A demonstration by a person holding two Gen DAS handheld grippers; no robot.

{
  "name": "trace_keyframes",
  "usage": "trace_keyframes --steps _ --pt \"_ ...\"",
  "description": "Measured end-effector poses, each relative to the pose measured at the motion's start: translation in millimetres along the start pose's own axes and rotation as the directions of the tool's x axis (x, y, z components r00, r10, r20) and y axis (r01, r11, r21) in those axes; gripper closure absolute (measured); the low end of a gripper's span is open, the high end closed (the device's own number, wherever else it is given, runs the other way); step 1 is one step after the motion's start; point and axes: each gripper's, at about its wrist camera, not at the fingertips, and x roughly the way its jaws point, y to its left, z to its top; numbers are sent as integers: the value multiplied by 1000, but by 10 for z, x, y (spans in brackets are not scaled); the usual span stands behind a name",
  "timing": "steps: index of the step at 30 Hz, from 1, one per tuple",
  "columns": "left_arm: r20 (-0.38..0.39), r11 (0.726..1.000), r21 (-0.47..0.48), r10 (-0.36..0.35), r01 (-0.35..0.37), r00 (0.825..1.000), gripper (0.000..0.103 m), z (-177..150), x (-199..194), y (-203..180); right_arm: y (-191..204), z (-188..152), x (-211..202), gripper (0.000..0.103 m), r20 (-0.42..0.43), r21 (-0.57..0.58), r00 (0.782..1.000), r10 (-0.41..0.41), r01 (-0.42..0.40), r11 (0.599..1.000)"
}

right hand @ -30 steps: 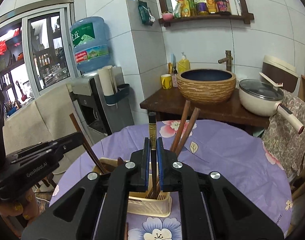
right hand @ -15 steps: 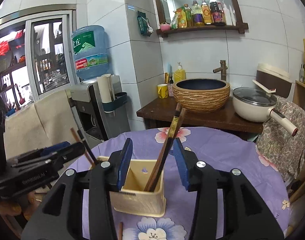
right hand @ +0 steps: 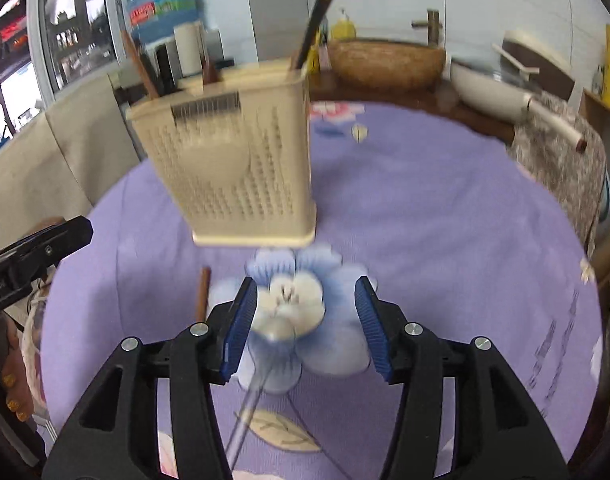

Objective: Organize utensils
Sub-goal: 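Move both open tools back toward the last wooden chopstick and the spoon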

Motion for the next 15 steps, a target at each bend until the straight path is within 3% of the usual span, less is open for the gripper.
trace_keyframes --steps 5,15 --pt "-38 999 -33 23 -24 999 17 -226 43 127 143 -250 190 52 -57 16 998 3 -2 1000" --pt "-51 999 -18 32 -33 998 13 -375 20 213 311 -365 414 52 -104 12 994 -43 44 999"
